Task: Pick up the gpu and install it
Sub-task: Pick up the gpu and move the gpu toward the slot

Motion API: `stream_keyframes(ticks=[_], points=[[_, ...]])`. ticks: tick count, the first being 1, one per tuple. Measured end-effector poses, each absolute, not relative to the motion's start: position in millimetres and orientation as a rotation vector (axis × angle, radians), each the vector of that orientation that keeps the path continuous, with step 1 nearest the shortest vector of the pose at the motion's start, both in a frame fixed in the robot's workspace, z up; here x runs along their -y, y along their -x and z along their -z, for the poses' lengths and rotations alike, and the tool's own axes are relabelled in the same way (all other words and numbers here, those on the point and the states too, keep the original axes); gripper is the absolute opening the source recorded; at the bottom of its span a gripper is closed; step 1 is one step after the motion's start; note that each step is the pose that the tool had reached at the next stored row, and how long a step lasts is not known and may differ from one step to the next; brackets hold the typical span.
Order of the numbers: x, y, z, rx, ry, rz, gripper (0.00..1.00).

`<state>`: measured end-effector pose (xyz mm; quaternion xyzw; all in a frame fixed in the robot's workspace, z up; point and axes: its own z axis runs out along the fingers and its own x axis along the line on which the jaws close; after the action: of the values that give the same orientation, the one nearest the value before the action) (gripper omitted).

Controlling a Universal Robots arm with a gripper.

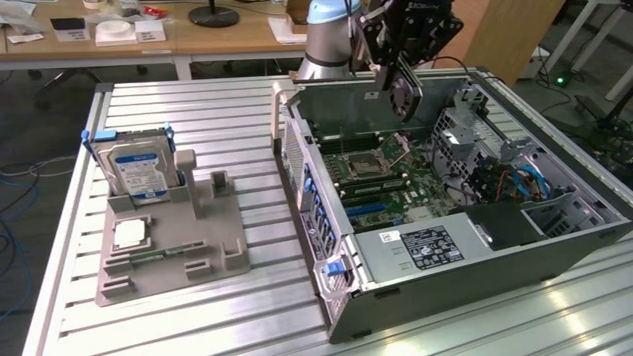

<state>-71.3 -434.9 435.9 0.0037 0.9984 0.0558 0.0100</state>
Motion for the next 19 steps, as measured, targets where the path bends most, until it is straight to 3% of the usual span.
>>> stream_keyframes(ticks=[19], points=[[435,41,-436,-3.117,-0.011,-0.174,0.28]])
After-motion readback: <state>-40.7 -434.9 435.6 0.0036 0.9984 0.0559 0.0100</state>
